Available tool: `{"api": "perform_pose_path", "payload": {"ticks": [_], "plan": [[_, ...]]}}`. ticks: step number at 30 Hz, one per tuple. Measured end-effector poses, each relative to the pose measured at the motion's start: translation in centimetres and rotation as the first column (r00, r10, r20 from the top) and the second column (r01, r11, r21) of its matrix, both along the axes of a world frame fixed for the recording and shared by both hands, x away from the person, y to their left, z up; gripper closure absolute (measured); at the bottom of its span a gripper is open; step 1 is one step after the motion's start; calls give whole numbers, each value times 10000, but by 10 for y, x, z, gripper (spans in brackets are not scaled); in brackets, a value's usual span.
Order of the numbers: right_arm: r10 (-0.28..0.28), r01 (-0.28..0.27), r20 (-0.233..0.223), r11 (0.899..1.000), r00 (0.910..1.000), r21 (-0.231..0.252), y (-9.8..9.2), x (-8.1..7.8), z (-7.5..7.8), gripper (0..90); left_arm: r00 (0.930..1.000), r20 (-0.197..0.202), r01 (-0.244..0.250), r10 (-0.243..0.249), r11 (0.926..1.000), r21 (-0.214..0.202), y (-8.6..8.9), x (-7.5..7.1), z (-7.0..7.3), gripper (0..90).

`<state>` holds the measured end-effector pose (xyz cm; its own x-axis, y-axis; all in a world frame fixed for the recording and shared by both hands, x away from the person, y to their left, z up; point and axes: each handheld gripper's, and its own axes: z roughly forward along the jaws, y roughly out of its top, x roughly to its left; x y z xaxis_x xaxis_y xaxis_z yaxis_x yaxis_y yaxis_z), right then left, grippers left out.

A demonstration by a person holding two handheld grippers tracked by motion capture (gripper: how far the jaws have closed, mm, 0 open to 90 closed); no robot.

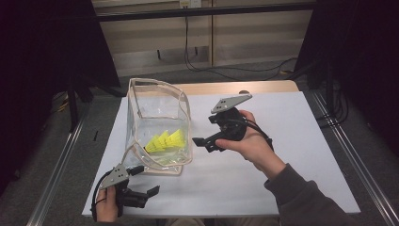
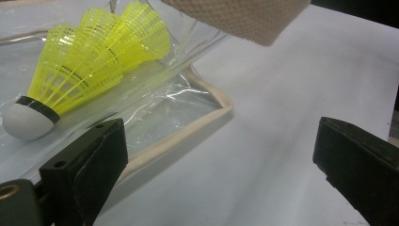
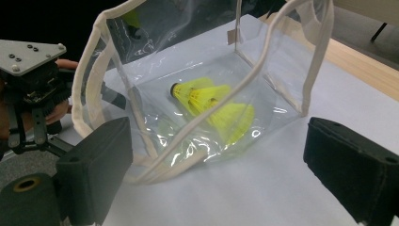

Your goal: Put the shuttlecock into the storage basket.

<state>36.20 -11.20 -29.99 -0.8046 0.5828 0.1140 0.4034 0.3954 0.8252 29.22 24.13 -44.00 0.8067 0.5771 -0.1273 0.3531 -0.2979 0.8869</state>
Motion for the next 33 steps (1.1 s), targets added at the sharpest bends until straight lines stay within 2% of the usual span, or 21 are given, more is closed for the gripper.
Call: {"api": "perform_pose_path", "payload": {"ticks": [9, 11, 12, 16, 33], "plan": [[-119, 119, 76, 9999, 9999, 4, -20, -3, -6, 86, 10000, 56, 6, -7, 9999, 161, 0, 0, 1, 30], [-177, 177, 38, 9998, 9998, 15, -23, -3, -8, 87, 10000, -21, 25, -25, 10000, 40, 0, 0, 0, 30], [-218, 218, 55, 9998, 9997, 24, -26, -3, -9, 87, 10000, 85, 10, -11, 9999, 146, 0, 0, 1, 30], [-314, 314, -62, 9995, 9995, -95, -35, -4, -15, 86, 10000, 60, 32, -33, 9999, 106, 0, 0, 1, 30], [-717, 716, -110, 9974, 9974, -40, -76, -10, -37, 84, 10000, -27, 52, -51, 9999, 112, -1, 1, 0, 30]]}}
